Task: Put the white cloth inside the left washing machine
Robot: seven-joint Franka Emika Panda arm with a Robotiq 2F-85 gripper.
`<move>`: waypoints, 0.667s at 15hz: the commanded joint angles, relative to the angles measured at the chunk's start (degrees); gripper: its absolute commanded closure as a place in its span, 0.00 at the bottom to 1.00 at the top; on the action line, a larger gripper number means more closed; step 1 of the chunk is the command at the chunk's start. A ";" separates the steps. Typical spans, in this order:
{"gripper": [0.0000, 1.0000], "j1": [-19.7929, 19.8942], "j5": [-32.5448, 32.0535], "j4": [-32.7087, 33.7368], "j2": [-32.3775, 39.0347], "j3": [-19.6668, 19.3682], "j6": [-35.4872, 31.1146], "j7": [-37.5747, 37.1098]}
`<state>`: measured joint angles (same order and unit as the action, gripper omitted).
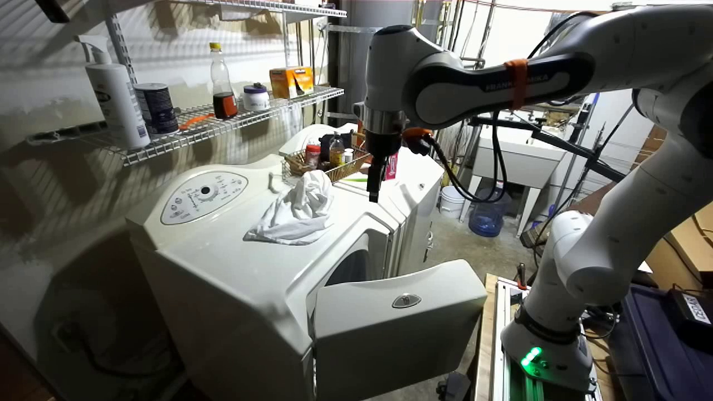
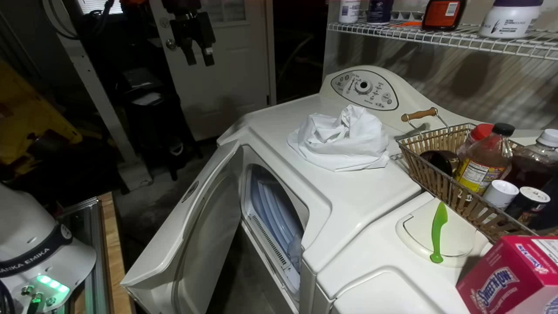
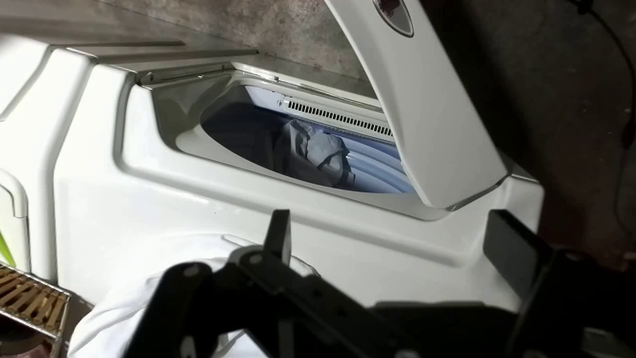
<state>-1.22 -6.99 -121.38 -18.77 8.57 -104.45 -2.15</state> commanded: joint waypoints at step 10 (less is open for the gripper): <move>0.00 2.70 5.37 10.20 18.76 -8.74 -14.44 -2.24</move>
<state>0.37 -5.84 -117.69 -8.39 2.12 -114.79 -2.30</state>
